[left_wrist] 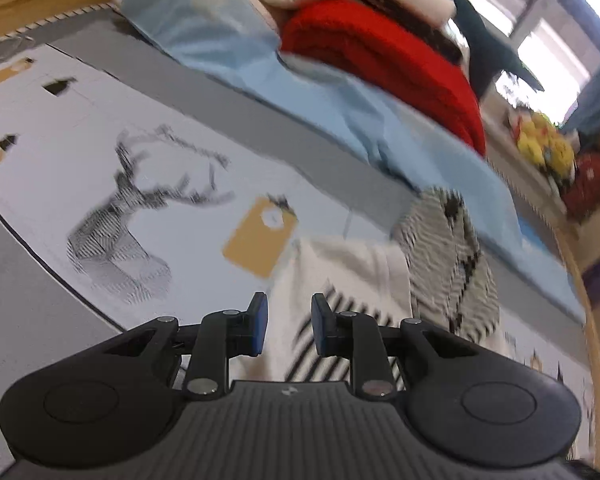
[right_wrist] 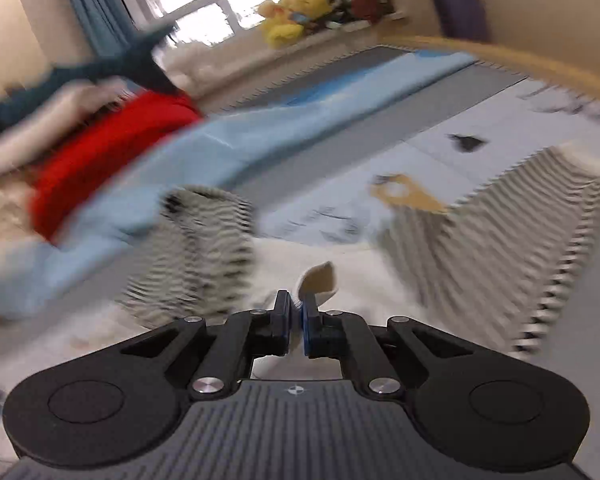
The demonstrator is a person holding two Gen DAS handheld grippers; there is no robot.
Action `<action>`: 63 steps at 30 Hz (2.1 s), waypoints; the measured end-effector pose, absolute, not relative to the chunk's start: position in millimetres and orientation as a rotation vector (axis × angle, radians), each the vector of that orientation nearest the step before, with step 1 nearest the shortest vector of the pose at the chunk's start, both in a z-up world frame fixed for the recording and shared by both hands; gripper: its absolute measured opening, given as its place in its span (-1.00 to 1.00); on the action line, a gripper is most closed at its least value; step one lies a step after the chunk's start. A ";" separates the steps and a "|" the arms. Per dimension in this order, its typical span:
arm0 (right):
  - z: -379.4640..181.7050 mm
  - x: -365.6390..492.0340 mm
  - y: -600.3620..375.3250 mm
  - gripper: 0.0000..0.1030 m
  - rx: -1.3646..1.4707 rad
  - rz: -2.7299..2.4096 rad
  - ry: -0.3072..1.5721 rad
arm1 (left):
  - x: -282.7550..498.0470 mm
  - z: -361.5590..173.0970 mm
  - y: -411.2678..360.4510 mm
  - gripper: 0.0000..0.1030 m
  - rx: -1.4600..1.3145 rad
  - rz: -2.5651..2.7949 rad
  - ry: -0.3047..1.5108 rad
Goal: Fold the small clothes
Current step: 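Carry the sleeve across the sweater front with the left tool and release, then grasp the cuff of the other striped sleeve with the right tool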
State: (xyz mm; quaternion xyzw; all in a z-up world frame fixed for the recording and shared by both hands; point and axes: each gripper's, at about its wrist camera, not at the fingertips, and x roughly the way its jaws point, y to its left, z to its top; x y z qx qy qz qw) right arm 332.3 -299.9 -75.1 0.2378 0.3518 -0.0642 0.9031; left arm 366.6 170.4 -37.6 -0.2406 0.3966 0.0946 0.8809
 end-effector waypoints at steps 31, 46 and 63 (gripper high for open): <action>-131.8 360.7 -347.6 -0.38 0.636 -0.161 1.008 | 369.6 -97.0 91.9 -0.20 -0.442 0.085 1.123; -122.5 328.0 -498.8 -0.73 0.693 -0.349 0.778 | 376.3 -90.6 46.4 -0.18 -0.296 0.000 1.095; -194.1 323.5 -607.7 -0.22 0.934 -0.538 0.738 | 378.5 -96.6 29.2 -0.18 -0.254 -0.018 1.102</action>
